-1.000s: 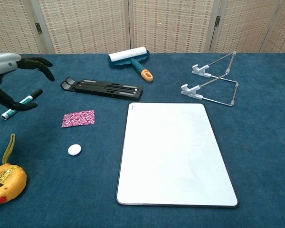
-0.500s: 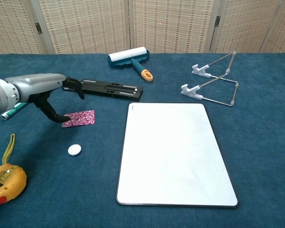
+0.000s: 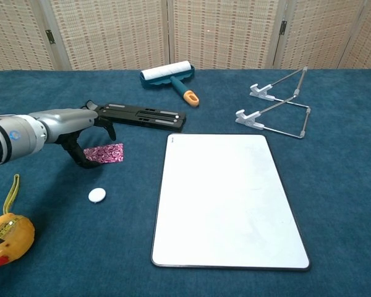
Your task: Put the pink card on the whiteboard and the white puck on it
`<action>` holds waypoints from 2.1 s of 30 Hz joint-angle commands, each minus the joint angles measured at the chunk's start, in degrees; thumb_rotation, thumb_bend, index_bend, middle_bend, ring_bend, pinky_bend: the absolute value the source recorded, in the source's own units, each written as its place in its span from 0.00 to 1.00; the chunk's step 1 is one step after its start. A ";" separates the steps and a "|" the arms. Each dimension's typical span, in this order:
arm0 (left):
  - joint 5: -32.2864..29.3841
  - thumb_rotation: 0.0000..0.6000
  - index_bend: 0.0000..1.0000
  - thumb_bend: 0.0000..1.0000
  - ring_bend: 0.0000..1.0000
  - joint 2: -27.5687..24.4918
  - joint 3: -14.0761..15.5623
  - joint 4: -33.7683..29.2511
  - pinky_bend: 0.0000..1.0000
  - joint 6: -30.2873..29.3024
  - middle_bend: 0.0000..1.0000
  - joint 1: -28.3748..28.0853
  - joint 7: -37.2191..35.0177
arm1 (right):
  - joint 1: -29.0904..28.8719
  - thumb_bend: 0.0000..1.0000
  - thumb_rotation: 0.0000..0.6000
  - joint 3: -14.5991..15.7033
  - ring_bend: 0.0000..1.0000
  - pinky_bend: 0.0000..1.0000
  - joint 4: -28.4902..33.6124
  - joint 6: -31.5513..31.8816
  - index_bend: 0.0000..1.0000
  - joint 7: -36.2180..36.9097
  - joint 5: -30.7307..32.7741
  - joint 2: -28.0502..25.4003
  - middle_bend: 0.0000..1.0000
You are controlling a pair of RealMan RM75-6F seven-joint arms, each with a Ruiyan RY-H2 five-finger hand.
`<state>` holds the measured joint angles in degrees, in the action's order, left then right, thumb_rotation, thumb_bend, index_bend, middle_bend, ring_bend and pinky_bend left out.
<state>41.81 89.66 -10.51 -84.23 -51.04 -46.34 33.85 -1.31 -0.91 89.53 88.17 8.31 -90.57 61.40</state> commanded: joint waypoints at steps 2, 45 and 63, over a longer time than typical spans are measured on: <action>-0.91 1.00 0.27 0.36 0.05 0.45 0.38 0.70 0.00 -0.17 0.09 -0.56 0.29 | 0.09 0.37 1.00 0.02 0.09 0.00 -0.24 -0.01 0.12 0.18 0.13 0.03 0.10; -0.13 1.00 0.40 0.36 0.07 2.33 2.94 4.49 0.00 -2.07 0.09 -1.42 -2.24 | 0.15 0.37 1.00 -0.09 0.09 0.00 -1.06 -0.33 0.12 0.93 0.29 0.40 0.10; 10.34 1.00 0.40 0.36 0.07 1.69 3.02 -7.66 0.00 -5.59 0.09 -3.64 1.04 | 0.45 0.37 1.00 -0.02 0.09 0.00 0.25 0.18 0.12 -0.07 0.11 -0.38 0.10</action>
<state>51.86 90.75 -7.43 -91.43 -56.71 -49.38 34.19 -0.87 -0.94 89.77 88.36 8.24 -90.47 61.03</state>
